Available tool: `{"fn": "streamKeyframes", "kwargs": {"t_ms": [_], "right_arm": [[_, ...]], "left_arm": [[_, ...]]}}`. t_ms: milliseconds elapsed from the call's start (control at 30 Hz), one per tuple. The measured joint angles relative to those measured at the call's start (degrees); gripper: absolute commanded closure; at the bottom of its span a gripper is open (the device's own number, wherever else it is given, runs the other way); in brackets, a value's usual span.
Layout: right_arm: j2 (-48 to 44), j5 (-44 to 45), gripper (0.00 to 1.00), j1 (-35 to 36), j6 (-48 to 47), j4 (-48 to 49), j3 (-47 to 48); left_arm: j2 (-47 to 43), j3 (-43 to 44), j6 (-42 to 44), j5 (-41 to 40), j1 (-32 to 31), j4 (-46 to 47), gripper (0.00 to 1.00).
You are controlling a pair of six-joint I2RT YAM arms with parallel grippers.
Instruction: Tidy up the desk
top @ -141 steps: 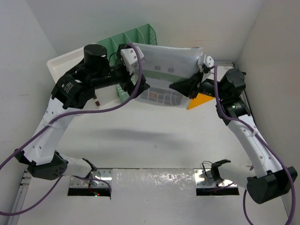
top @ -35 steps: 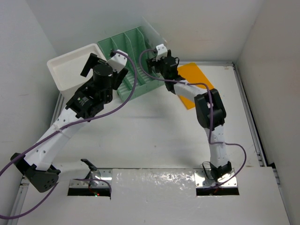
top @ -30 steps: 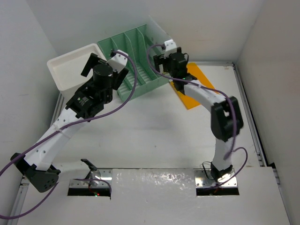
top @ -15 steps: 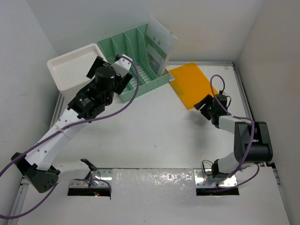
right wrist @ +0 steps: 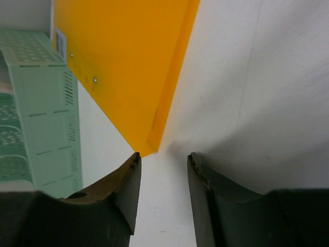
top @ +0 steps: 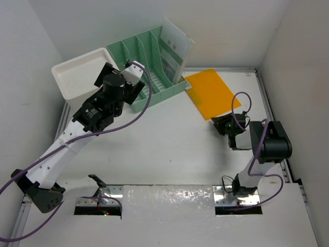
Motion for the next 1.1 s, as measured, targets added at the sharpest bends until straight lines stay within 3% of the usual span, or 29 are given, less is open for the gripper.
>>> {"fn": "streamKeyframes", "kwargs": {"t_ms": [200, 533, 1100], "right_arm": [[6.62, -0.48, 0.68, 0.15, 4.96, 11.50, -0.72], [11.19, -0.37, 0.78, 0.46, 6.56, 21.29, -1.84], [18.05, -0.50, 0.76, 1.18, 8.46, 26.34, 2.93]], "left_arm": [[0.00, 0.00, 0.17, -0.66, 0.00, 0.02, 0.00], [0.00, 0.00, 0.22, -1.14, 0.00, 0.02, 0.00], [0.02, 0.00, 0.46, -1.57, 0.00, 0.04, 0.00]]}}
